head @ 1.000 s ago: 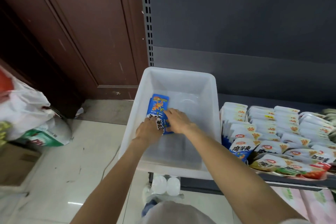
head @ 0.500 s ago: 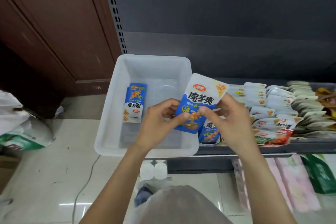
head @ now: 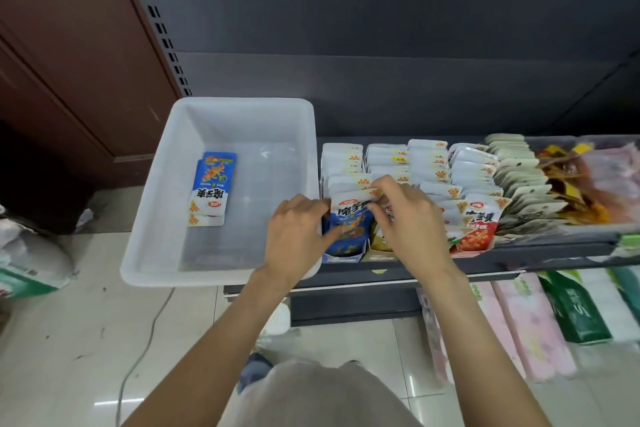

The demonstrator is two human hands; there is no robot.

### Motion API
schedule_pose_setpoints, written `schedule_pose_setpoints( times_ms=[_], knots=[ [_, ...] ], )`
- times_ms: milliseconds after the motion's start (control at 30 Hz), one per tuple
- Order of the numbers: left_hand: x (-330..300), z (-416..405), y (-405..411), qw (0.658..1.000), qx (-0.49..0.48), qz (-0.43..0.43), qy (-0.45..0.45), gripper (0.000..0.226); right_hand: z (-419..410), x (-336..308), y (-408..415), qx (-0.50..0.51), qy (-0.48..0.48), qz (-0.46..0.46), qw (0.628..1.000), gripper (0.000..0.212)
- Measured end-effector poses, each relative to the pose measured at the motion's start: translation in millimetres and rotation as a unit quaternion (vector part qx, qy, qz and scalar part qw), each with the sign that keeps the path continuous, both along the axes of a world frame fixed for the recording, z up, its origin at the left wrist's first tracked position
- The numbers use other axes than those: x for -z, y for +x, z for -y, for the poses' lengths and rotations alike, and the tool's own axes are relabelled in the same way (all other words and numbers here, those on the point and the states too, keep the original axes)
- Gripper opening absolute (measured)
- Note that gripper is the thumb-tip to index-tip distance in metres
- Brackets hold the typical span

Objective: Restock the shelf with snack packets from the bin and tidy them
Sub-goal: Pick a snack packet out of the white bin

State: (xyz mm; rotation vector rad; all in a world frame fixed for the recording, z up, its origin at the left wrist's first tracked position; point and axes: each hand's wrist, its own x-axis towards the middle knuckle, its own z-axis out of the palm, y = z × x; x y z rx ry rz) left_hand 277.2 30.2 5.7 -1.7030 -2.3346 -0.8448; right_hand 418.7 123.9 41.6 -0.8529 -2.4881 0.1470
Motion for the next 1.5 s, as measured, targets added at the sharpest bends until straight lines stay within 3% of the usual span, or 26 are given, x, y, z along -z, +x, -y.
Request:
schedule_pose_setpoints(
  times_ms=[167, 367, 533, 667, 867, 1033, 1100, 1233, 1500],
  knots=[
    [6, 0, -7, 1.000, -0.011, 0.015, -0.013, 0.031, -9, 1, 2, -0.009, -0.011, -0.007, 1.000, 0.022],
    [9, -11, -3, 0.999, 0.013, -0.001, -0.048, 0.032, -17, 9, 4, -0.008, 0.046, 0.033, 0.998, 0.027],
    [16, -15, -3, 0.998, 0.011, 0.039, -0.055, 0.032, -23, 7, 2, -0.022, 0.025, 0.049, 0.998, 0.021],
    [22, -7, -1, 0.997, 0.002, 0.009, -0.076, 0.036, -23, 10, -8, -0.066, 0.028, 0.098, 0.993, 0.009],
    [21, -7, -8, 0.996, -0.039, 0.085, 0.005, 0.021, -24, 11, -19, 0.035, -0.010, 0.077, 0.996, 0.021],
    [18, -14, -15, 0.994, -0.042, 0.091, -0.037, 0.017, -24, 17, -31, 0.060, -0.009, 0.140, 0.988, 0.024],
    [16, -15, -16, 0.994, -0.037, 0.098, -0.040, 0.016, -24, 16, -31, 0.070, -0.013, 0.119, 0.990, 0.022],
    [12, -9, -15, 0.992, -0.031, 0.123, -0.019, 0.018, -22, 6, -20, 0.063, -0.037, -0.008, 0.997, 0.019],
    [-7, 9, -39, 0.974, -0.068, 0.193, 0.100, 0.025, 0, -24, -32, -0.019, -0.132, -0.119, 0.984, 0.017]
  ],
)
